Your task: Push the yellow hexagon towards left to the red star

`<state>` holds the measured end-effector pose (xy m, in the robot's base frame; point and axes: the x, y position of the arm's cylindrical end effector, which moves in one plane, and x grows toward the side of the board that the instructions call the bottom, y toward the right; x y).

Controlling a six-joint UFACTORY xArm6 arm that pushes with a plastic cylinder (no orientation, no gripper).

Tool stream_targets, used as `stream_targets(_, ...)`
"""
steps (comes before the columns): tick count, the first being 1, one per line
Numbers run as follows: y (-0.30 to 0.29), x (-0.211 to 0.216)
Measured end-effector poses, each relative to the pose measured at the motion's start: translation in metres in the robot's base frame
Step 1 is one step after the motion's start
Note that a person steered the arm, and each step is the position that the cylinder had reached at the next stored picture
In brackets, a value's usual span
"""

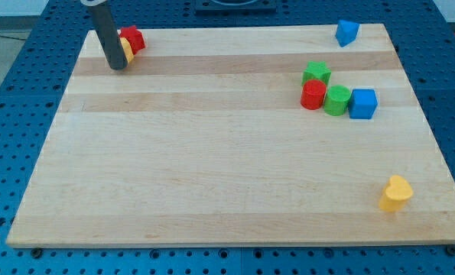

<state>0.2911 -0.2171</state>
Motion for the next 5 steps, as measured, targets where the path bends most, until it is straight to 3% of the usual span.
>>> stream_targets(1,-0.002,-0.001)
stream_targets(2,0.045,-0.004)
stream_targets(5,0.007,-0.016)
